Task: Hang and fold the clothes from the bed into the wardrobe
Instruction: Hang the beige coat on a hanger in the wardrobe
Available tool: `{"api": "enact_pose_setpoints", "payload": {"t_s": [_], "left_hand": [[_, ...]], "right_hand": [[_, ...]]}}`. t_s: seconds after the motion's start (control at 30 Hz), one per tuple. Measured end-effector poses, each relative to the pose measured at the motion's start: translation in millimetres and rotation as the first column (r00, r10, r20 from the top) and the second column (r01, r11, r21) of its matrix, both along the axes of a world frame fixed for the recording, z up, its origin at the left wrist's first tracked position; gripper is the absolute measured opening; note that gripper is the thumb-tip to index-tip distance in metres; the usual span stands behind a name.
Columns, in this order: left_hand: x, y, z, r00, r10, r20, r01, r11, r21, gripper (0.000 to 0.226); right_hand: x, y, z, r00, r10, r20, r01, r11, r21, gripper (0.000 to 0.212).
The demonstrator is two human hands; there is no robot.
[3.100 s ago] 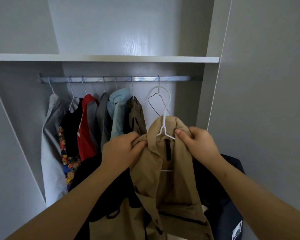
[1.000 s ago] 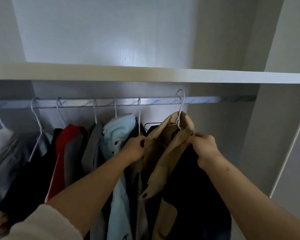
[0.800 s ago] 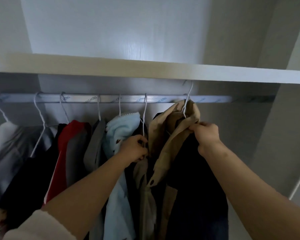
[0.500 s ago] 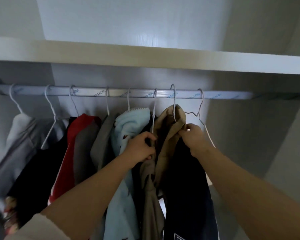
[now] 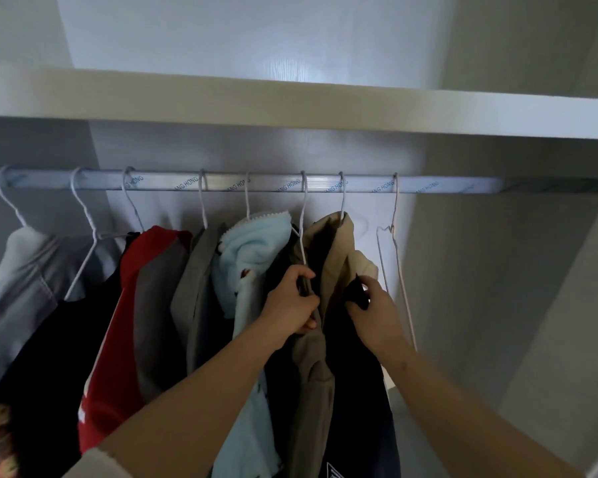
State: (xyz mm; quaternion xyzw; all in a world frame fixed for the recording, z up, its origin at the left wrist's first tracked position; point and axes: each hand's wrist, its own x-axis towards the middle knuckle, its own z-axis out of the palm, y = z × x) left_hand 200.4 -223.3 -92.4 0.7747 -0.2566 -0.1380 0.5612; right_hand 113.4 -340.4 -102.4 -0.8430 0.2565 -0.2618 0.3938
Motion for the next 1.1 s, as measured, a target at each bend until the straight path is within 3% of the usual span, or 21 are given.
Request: {"api": "enact_pose_setpoints", "payload": {"t_s": [0.27,0.37,0.47,0.57,0.77,0.9,1.1], "left_hand": [[-4,11,-9,1.0,0.017,-0.008,-0.018,0.999,-0.031,0.033],[-4,20,-5,0.998,0.066,-0.016,-0.066,0.997,-0.047,0.025],[-16,28,2,0.988,0.132,0.077,-0.123,0.986,-0.109,0.025],[-50,30,10,0.997,0.028,0.076,-0.016,0.987,-0.16,0.021],[-129,29,9,0.981,-0.159,-0.107,0.143,0.979,-0.143,0.014],[-207,20,-7,0.942,-0.28,-0.187,0.259,0.957,-0.127,0.017],[-383,9,-48,0.795,-0.527,-0.301,0.532,0.844,-0.071,0.024]], "right_hand": [[-18,30,0,0.996,-0.088,-0.027,0.086,0.994,-0.071,0.042],[-30,44,0,0.984,-0.178,-0.003,0.178,0.984,0.006,0.044],[-45,58,-1,0.973,-0.21,0.096,0.201,0.975,0.091,0.042],[-67,62,-4,0.962,-0.239,0.135,0.219,0.965,0.145,0.038],[-134,64,-14,0.913,-0.368,0.176,0.301,0.899,0.319,0.031],[-224,69,-29,0.841,-0.514,0.167,0.414,0.811,0.413,0.026],[-418,107,-66,0.641,-0.766,0.052,0.62,0.557,0.553,0.016]]}}
